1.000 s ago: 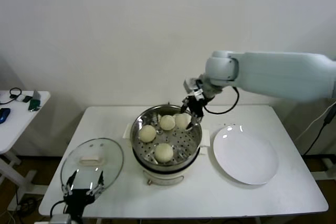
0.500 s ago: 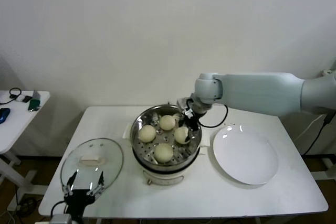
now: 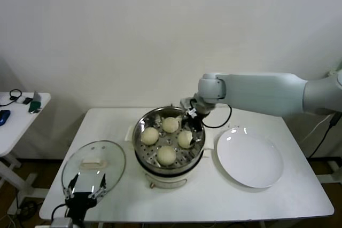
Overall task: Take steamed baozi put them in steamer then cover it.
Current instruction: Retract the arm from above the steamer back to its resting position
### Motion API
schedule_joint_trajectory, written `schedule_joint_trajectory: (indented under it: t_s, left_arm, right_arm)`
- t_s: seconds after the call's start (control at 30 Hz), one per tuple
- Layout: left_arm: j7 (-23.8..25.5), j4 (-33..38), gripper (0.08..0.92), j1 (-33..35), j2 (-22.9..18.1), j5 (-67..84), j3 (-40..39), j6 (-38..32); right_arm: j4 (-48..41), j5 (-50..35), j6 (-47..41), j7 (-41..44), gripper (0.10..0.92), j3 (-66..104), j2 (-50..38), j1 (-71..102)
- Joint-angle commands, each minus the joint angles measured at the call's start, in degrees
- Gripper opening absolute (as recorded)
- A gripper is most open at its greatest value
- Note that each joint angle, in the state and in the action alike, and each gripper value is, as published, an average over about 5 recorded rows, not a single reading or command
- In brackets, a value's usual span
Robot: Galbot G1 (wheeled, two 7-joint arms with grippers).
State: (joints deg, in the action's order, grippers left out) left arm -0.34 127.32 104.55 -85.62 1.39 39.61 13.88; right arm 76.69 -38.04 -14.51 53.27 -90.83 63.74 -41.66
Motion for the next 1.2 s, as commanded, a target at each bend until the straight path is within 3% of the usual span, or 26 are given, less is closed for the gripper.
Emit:
schedule_joint_trajectory:
  t_s: [0.03,0.13,0.2,0.3,0.47,0.8,0.97,1.2]
  left_arm:
    - [0.39,0.26,0.823,0.02,0.06,-0.7,-0.27,0.26]
    - [0.68,0.25,0.823,-0.06,0.15,-0.92,-0.35,0.32]
    - [0.87,0.17,0.823,-0.3,0.26,-0.98,-0.41,0.39]
    - [1.18,-0.37,0.823,-0.88,0.61,-1.13,-0.5,0.38]
    - [1.38,-2.09,0.823,-2.22,1.66,-1.26,-0.56,-0.13]
    - [1.35,-6.89,0.823,-5.81,2.7,-2.88,-1.67,-2.3]
    - [0.89,-7.68,0.823,-6.66,2.75,-4.43,-2.08,-4.43]
    - [-0.81,-8.39,0.823,-7.47,3.1,-7.94,-1.97,-8.04]
  right_arm:
    - [-1.95,-15.59,2.43,2.25,0.822,7.58,-6.1,-5.34]
    - [-1.57,-23.8,0.4,-7.74,0.823,16.3,-9.83,-1.2]
    - [-1.16,-24.73,-1.13,-20.34,0.823,26.39,-11.87,5.51]
    - [-0.4,-19.6,-2.23,-35.16,0.823,42.45,-15.35,16.47]
    - [3.6,-14.78,-1.52,-43.65,0.823,59.15,-24.05,32.16]
    - [14.42,-9.77,6.8,-48.6,0.823,96.31,-36.09,78.52]
    - [15.84,-7.5,12.78,-47.09,0.823,119.22,-32.74,103.21]
    - [17.36,-4.55,21.61,-45.01,0.823,133.94,-23.8,123.12]
